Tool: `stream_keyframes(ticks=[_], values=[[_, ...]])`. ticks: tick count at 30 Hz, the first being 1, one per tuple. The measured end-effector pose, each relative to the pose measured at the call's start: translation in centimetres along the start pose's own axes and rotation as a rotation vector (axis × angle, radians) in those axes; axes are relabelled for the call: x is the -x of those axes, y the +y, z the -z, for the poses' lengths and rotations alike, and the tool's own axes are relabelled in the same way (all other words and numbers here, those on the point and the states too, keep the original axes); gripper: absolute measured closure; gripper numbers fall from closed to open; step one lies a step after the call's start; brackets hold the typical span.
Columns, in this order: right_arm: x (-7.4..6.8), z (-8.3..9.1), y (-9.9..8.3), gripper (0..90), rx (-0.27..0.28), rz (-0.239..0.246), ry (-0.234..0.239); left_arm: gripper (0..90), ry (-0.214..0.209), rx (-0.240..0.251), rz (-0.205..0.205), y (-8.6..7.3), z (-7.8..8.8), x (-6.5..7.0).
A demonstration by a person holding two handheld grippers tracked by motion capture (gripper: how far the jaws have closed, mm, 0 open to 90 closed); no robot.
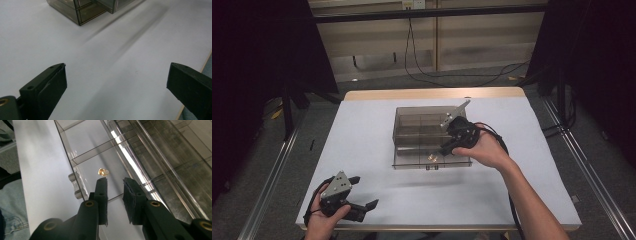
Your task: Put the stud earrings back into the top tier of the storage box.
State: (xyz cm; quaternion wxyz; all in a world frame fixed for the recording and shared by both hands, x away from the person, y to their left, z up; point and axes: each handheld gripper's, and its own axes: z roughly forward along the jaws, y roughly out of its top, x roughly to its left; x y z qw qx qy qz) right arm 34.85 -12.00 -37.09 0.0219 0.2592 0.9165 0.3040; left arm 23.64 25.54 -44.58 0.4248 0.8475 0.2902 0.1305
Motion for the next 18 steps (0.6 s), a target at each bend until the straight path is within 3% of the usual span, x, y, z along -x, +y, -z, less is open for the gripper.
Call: stream_keyframes(ticks=[8,18], values=[[0.0,1.7,-1.9,73.4,0.127,-0.039,-0.053,3.0,0.007,0.01,-0.004,0.0,0.0,0.0],[-0.3,2.8,-4.3,63.2,0.188,-0.087,-0.095,3.0,-0.003,0.006,0.008,-0.1,0.0,-0.1]])
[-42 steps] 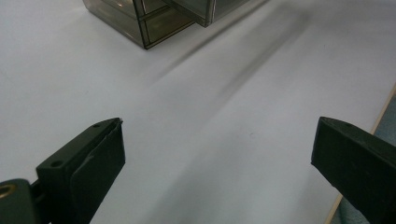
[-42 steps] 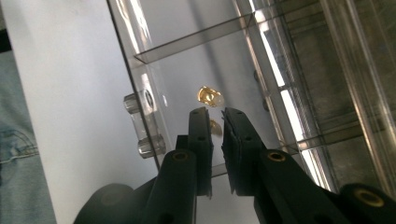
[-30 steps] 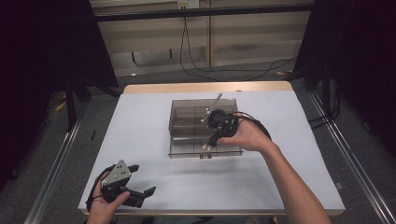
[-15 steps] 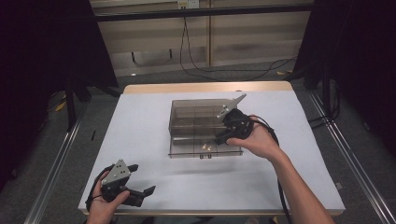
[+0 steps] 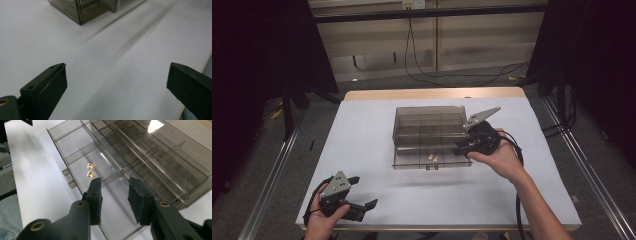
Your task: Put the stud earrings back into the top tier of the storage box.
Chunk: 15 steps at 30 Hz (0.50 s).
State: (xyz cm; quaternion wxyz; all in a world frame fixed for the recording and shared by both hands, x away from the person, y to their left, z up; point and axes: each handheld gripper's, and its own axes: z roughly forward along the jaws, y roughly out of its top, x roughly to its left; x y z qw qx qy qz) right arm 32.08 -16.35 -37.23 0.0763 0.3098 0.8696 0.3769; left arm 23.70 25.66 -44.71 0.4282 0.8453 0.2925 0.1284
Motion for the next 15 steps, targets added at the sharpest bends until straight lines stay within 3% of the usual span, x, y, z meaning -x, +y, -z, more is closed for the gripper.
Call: stream_keyframes(ticks=[7,15], values=[[0.1,1.2,-1.9,54.4,0.063,-0.053,-0.023,3.5,-0.001,0.014,0.03,0.0,-0.2,0.0],[-0.2,2.5,-4.2,47.3,0.115,-0.102,-0.071,3.4,-0.002,0.018,0.008,0.3,-0.3,0.3]])
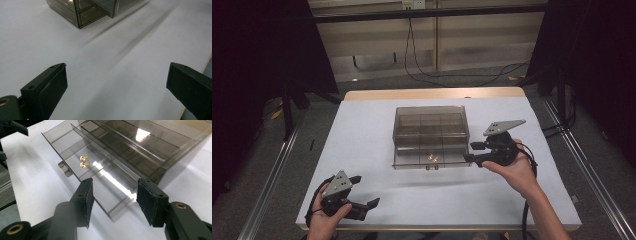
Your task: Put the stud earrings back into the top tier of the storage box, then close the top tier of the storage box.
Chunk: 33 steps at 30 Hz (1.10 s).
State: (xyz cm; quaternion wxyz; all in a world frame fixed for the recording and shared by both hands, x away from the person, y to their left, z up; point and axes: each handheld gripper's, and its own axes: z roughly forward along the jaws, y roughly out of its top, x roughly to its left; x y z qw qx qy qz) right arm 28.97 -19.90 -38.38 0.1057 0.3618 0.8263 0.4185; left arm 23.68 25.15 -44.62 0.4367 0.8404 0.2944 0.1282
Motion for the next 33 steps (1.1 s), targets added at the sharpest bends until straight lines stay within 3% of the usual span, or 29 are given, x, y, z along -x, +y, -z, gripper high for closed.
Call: stream_keyframes(ticks=[12,16,19,26,29,33], values=[[0.4,2.4,-2.4,45.2,0.013,-0.046,-0.046,2.8,-0.028,0.003,-0.018,0.7,-0.9,0.4],[0.4,2.4,-3.8,45.3,0.016,-0.078,-0.049,2.7,-0.034,0.003,-0.019,0.9,-1.2,0.8],[0.2,2.3,-4.6,44.9,0.001,-0.09,-0.054,2.4,-0.047,-0.007,-0.043,1.1,-1.3,1.0],[-0.4,2.9,-6.0,45.5,-0.003,-0.113,-0.061,2.9,-0.053,0.013,-0.006,1.7,-1.8,1.2],[-0.7,3.3,-6.7,45.3,-0.003,-0.126,-0.073,3.0,-0.052,0.009,-0.018,2.1,-2.2,1.7],[-1.5,4.1,-7.1,42.5,0.002,-0.112,-0.074,3.6,-0.086,0.014,-0.054,2.8,-2.8,2.2]])
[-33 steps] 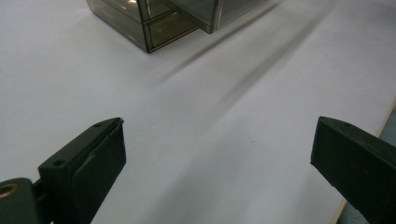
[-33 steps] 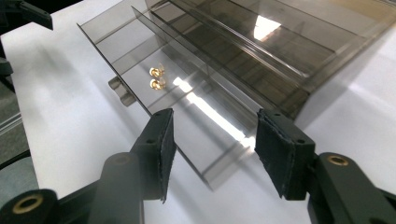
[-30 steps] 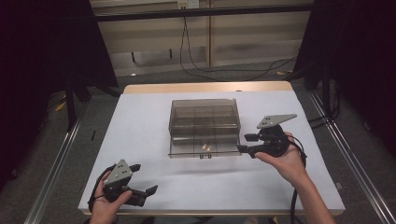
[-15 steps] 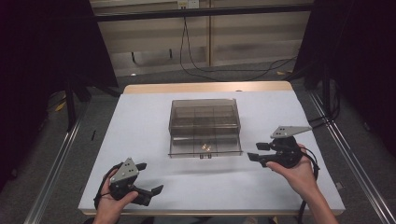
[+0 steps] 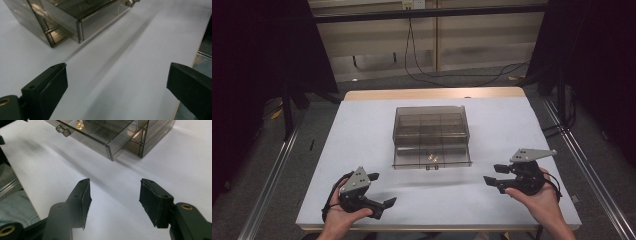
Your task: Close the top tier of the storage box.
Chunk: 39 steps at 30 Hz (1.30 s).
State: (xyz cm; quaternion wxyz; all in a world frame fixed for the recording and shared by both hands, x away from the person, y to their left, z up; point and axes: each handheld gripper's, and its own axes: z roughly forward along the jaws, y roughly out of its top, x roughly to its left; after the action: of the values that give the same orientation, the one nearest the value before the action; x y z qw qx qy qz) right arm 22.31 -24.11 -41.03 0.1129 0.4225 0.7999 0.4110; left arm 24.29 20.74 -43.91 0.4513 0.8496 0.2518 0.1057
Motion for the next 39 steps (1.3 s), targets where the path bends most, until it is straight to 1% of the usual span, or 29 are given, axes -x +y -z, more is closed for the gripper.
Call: stream_keyframes(ticks=[1,3,4,5,7,8,9,10,11,12,13,15,16,17,18,20,22,23,25,26,27,28,30,31,32,34,37,38,39], values=[[0.0,0.2,-0.2,42.5,0.005,-0.003,0.001,3.9,0.011,-0.005,-0.004,0.2,-0.1,0.0],[-0.1,0.4,-0.6,42.4,0.011,-0.011,-0.008,4.9,-0.002,-0.002,-0.004,0.5,-0.5,0.1],[-0.1,0.3,-0.8,42.4,0.015,-0.015,-0.011,5.1,-0.001,0.001,-0.004,0.6,-0.7,0.3],[-0.2,0.3,-1.0,42.2,0.014,-0.02,-0.012,5.9,-0.001,0.001,-0.009,0.9,-0.8,0.4],[-0.2,0.0,-1.3,42.4,0.001,-0.022,-0.012,7.4,0.004,0.018,-0.018,1.4,-1.2,0.7],[-0.2,-0.2,-1.5,42.6,-0.001,-0.023,-0.013,8.6,-0.001,0.02,-0.017,1.7,-1.5,0.9],[-0.2,-0.3,-1.6,42.5,-0.003,-0.032,-0.012,9.7,-0.021,0.016,-0.008,2.0,-1.8,0.9],[-0.1,-0.4,-1.7,42.3,-0.002,-0.033,-0.008,10.3,-0.024,0.019,-0.015,2.3,-2.1,1.1],[-0.2,-0.5,-1.9,42.1,0.001,-0.037,-0.013,12.1,-0.042,0.013,-0.024,2.5,-2.4,1.4],[-0.2,-0.6,-2.0,41.8,-0.001,-0.035,-0.018,13.7,-0.045,0.017,-0.027,2.6,-2.5,1.5],[-0.2,-0.6,-2.1,41.6,-0.002,-0.032,-0.019,14.5,-0.05,0.012,-0.039,2.8,-2.7,1.7],[-0.3,-0.8,-2.4,41.0,0.006,-0.03,-0.021,18.2,-0.06,0.013,-0.038,3.2,-3.2,2.0],[-0.4,-0.9,-2.5,40.6,0.004,-0.027,-0.024,18.4,-0.058,0.013,-0.051,3.3,-3.4,2.1],[-0.5,-1.0,-2.6,39.4,0.001,-0.025,-0.033,17.9,-0.065,0.015,-0.054,3.5,-3.7,2.2],[-0.6,-1.0,-2.7,38.5,-0.004,-0.02,-0.035,17.5,-0.068,0.01,-0.054,3.7,-3.9,2.2],[-0.6,-1.0,-2.9,38.2,-0.005,-0.03,-0.028,19.2,-0.078,0.021,-0.05,4.1,-4.2,2.2],[-0.7,-1.0,-3.1,37.6,-0.009,-0.024,-0.025,23.6,-0.082,0.015,-0.056,4.3,-4.5,2.3],[-0.7,-1.0,-3.1,37.0,-0.006,-0.026,-0.024,24.9,-0.078,0.005,-0.07,4.4,-4.5,2.4],[-0.8,-1.0,-3.2,35.7,0.0,-0.027,-0.02,30.7,-0.096,0.01,-0.074,4.6,-4.8,2.4],[-0.7,-1.1,-3.2,34.9,-0.002,-0.028,-0.019,30.8,-0.096,0.009,-0.07,4.6,-4.9,2.5],[-0.7,-1.1,-3.2,34.1,0.001,-0.025,-0.02,32.7,-0.095,-0.001,-0.086,4.8,-5.0,2.5],[-0.7,-1.1,-3.2,33.5,0.003,-0.026,-0.017,36.8,-0.098,-0.002,-0.09,4.9,-5.2,2.6],[-0.7,-1.1,-3.2,33.3,0.001,-0.027,-0.019,40.5,-0.109,-0.011,-0.093,5.1,-5.5,2.7],[-0.6,-1.2,-3.3,32.8,-0.002,-0.026,-0.016,44.0,-0.108,-0.007,-0.098,5.2,-5.7,2.8],[-0.6,-1.2,-3.3,32.7,-0.006,-0.027,-0.012,45.2,-0.112,-0.006,-0.099,5.3,-5.9,2.9],[-0.7,-1.4,-3.3,32.5,-0.015,-0.026,-0.01,50.5,-0.115,-0.013,-0.111,5.5,-6.2,3.1],[-0.8,-1.6,-3.3,32.5,-0.031,-0.016,-0.009,57.0,-0.124,0.006,-0.128,5.8,-6.5,3.3],[-0.8,-1.7,-3.3,32.5,-0.034,-0.017,-0.006,60.7,-0.129,0.008,-0.123,5.8,-6.6,3.4],[-0.9,-1.7,-3.3,32.5,-0.037,-0.013,-0.002,61.8,-0.135,0.003,-0.127,5.9,-6.8,3.4]])
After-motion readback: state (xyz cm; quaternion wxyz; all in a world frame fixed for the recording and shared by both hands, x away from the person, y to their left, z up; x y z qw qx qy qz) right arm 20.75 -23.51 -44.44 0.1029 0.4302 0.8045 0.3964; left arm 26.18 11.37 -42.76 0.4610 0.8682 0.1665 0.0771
